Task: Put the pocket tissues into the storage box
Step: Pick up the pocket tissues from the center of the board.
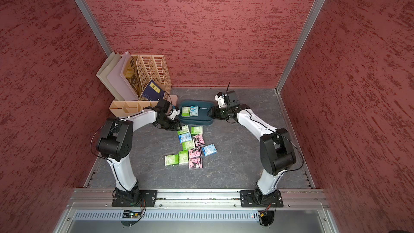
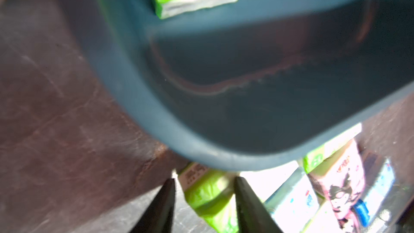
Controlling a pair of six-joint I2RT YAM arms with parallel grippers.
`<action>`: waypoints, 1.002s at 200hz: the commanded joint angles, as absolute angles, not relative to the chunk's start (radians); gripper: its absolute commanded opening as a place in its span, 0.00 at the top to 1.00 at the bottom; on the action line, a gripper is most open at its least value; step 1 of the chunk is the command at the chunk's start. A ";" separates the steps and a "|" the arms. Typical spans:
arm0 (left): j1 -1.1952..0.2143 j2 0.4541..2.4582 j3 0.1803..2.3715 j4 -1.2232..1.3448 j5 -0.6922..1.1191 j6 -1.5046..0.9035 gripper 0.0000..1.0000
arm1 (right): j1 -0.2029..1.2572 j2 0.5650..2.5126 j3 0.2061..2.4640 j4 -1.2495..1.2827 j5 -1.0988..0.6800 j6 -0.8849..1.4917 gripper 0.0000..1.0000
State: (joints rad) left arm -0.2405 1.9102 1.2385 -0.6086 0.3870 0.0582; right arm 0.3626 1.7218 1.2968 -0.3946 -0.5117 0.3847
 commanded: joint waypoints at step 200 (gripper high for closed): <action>-0.193 1.451 1.117 -0.360 0.534 -0.349 1.00 | 0.424 1.677 1.305 -0.238 -0.535 0.486 0.51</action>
